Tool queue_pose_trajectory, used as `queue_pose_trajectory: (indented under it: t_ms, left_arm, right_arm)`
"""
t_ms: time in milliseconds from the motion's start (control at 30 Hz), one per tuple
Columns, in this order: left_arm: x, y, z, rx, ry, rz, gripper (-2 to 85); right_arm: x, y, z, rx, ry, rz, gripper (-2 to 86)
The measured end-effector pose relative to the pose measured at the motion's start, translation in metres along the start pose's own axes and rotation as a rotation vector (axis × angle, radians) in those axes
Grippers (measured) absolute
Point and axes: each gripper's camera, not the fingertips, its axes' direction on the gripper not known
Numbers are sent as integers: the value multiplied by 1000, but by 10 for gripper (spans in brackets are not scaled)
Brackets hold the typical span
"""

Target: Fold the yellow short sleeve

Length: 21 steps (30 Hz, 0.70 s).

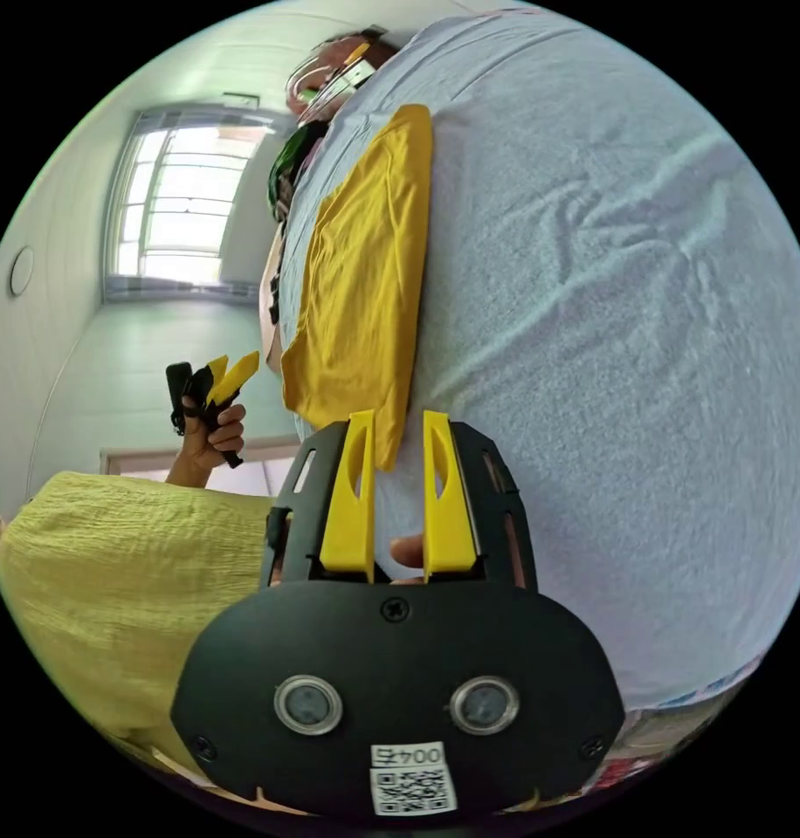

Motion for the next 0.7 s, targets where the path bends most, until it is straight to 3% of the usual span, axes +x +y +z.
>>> queue_pose_trajectory:
  t_ms: [267, 700]
  left_arm:
    - [20, 79, 29, 142, -3, -265, 132]
    - [0, 101, 67, 156, 100, -461, 174]
  right_arm:
    - [32, -32, -17, -173, -121, -158, 87]
    - [31, -73, -37, -266, -230, -62, 26]
